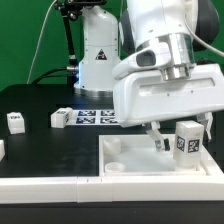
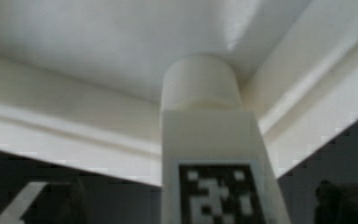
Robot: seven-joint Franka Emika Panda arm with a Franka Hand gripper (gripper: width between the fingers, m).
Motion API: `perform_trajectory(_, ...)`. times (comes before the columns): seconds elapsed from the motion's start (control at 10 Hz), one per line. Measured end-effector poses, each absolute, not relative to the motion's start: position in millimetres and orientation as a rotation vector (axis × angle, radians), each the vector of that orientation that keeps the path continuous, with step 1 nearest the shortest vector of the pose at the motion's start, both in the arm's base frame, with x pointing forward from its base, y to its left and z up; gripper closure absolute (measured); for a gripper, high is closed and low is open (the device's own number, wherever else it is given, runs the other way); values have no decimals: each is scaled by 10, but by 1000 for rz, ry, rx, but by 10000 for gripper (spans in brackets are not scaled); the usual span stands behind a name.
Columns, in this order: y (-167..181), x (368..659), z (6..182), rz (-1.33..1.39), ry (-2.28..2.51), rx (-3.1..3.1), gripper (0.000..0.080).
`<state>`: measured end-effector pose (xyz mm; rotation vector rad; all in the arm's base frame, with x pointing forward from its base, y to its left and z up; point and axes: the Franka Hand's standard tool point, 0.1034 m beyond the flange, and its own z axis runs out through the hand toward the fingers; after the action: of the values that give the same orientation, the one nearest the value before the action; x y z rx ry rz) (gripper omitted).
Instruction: Assemble one leg
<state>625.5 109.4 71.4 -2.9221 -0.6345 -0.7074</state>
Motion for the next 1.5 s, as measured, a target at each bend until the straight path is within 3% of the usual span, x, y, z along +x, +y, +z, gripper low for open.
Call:
perform_trajectory(0.3, 1102, 6268, 830, -642, -642, -2927, 150)
perform_trajectory(0.5, 1127, 6227, 798, -586, -632, -2930, 150)
perform_trajectory(0.7, 1251, 6179, 818, -325, -604, -2941, 150)
perform_trajectory(1.1, 1162, 6145, 837, 150, -600, -2993, 150)
perform_trajectory(1.5, 1201, 6182, 821, 143, -583, -2996, 150)
